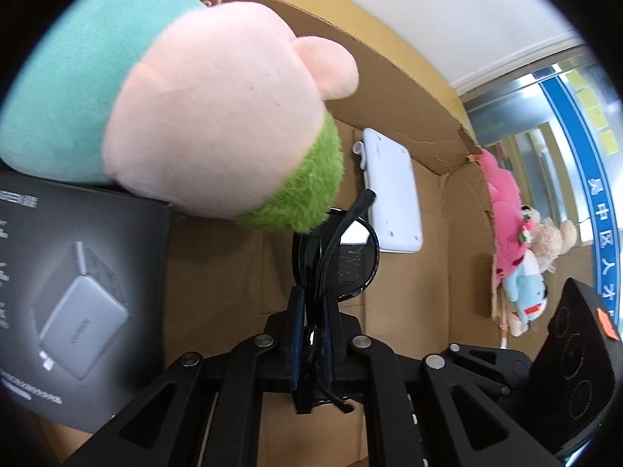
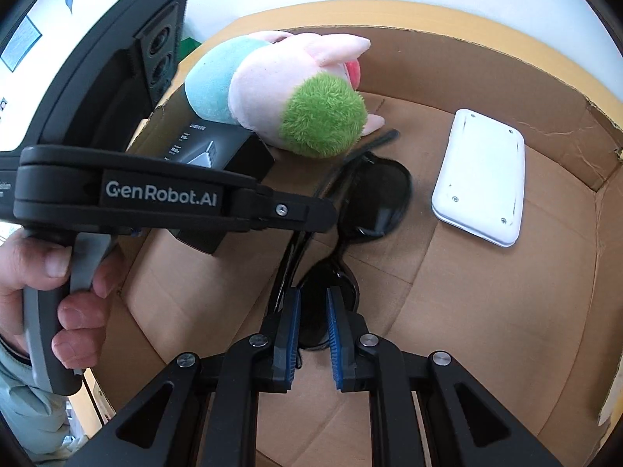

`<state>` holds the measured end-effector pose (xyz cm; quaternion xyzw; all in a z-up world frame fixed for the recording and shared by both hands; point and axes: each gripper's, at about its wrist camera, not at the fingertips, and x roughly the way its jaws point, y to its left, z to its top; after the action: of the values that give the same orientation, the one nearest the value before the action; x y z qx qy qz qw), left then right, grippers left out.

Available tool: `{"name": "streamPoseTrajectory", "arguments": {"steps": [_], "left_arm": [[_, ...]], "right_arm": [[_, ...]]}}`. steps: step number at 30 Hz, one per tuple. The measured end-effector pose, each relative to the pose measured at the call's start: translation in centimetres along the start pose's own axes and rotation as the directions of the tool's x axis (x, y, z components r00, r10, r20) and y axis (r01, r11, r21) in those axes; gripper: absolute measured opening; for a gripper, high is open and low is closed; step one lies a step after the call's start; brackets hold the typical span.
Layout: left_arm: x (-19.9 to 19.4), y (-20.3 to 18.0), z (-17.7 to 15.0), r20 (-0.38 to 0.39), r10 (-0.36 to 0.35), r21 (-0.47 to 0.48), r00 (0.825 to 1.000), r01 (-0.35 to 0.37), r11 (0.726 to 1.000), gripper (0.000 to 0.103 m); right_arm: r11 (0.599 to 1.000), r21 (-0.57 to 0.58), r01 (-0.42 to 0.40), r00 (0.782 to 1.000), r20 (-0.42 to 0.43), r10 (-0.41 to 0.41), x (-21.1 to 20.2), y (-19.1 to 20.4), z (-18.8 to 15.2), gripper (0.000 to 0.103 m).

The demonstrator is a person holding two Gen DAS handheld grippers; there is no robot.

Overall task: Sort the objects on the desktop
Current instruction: 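Lower the sunglasses into the box and open the left tool, then withdraw the left tool toward the clear phone case on the table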

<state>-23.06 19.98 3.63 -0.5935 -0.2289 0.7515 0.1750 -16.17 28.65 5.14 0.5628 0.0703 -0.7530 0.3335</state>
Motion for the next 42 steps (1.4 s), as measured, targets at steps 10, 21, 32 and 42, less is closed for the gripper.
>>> {"name": "streamPoseTrajectory", "arguments": {"steps": [10, 21, 32, 42], "left_arm": [[1.0, 0.0, -0.1, -0.018, -0.03, -0.045, 0.999, 0.029, 0.999, 0.024], [-3.1, -1.9, -1.1, 0.085, -0.027, 0.023, 0.996, 0.025, 0.999, 0.032], [-16.3, -6.7, -12.1, 0.548, 0.1, 0.256, 0.831, -0.28, 0.925, 0.079], [-19.3, -9.9, -21.9, 0.71, 0.076, 0.328, 0.7, -0.424, 0.844, 0.079]], "right_arm": [[0.999, 0.037, 0.03, 0.999, 0.029, -0.031, -0.4, 1.0, 1.4, 0.048], [0.997, 0.062, 0.04, 0.994, 0.094, -0.046, -3.1, 1.2, -0.2, 0.057], [0.981, 0.064, 0.182, 0.882, 0.43, -0.192, -11.5, 6.4, -6.6, 0.103], [0.954, 0.108, 0.281, 0.775, 0.561, -0.292, -17.7, 11.0, -13.0, 0.103]]}}
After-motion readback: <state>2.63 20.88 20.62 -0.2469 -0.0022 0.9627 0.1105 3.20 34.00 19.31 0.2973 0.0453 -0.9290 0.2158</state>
